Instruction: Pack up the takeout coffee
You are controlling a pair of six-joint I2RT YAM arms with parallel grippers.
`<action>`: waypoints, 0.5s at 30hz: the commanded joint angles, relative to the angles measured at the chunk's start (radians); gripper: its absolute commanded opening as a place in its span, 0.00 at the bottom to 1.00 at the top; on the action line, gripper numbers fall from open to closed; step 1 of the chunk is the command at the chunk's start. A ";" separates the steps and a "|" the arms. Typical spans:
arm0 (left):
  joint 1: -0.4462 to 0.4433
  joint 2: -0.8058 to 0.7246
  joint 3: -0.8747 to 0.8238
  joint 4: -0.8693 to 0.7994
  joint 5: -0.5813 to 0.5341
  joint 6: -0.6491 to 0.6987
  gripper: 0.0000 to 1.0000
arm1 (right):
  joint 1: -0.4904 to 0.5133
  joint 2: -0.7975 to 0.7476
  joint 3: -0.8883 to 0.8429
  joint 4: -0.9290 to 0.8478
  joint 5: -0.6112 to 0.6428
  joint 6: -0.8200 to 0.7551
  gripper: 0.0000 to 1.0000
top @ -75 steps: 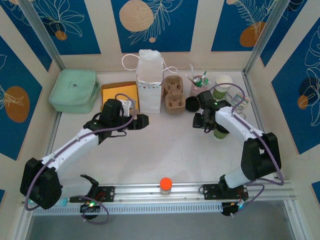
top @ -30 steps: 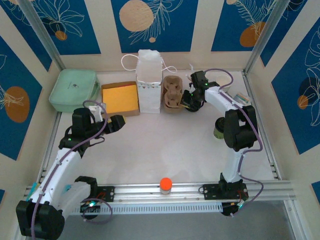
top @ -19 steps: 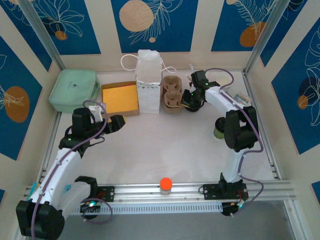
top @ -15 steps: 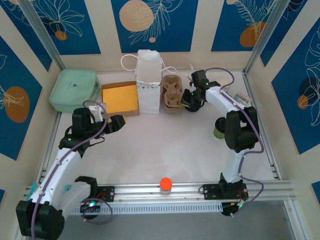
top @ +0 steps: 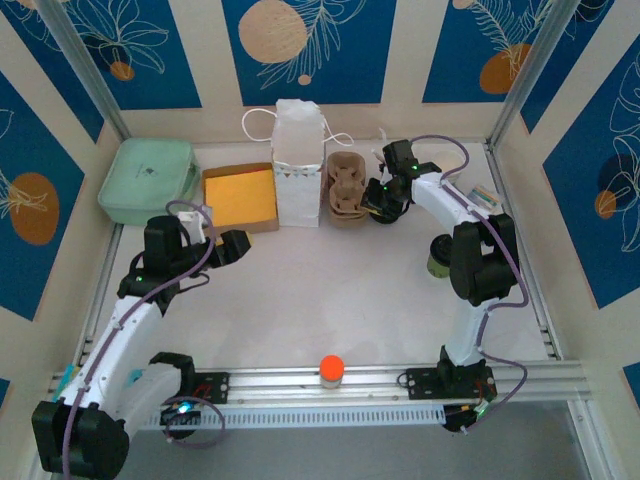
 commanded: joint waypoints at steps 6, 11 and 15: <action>0.012 -0.006 -0.002 0.007 0.029 -0.007 0.85 | 0.009 -0.023 0.022 -0.047 0.019 -0.017 0.24; 0.012 -0.004 0.000 0.013 0.031 -0.009 0.85 | 0.013 -0.027 0.016 -0.039 0.014 -0.014 0.27; 0.012 0.001 0.005 0.017 0.033 -0.012 0.85 | 0.014 -0.022 0.020 -0.036 0.009 -0.008 0.25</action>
